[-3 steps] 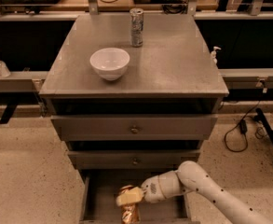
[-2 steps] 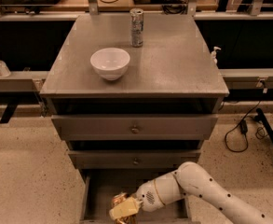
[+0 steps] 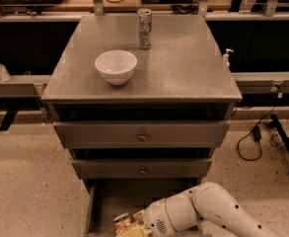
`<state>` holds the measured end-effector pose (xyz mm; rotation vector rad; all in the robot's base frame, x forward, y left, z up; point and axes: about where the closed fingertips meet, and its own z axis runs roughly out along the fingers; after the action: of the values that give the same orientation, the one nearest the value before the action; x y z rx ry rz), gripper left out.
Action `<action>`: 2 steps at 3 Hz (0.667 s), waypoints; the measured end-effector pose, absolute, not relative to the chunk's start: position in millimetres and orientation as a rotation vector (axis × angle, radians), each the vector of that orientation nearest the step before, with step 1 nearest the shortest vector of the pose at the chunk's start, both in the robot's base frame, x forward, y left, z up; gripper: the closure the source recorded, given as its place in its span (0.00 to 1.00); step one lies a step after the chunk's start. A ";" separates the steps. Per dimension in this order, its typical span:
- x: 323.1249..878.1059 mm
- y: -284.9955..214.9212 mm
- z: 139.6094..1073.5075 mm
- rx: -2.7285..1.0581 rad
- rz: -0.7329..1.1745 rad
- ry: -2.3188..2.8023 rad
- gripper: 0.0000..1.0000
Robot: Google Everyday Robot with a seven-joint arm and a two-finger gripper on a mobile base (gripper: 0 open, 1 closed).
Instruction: Pick orange can from bottom drawer and place on counter
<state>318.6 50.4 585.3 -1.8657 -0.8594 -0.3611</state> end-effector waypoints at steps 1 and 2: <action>318.9 51.0 583.9 -1.867 -0.355 -0.858 1.00; 329.9 38.8 607.5 -1.813 -0.426 -0.852 1.00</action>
Offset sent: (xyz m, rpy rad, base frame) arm 0.0320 -0.0365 0.0653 0.1711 -0.1091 -0.0454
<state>329.9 38.8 607.5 -1.8133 -0.8520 -0.4260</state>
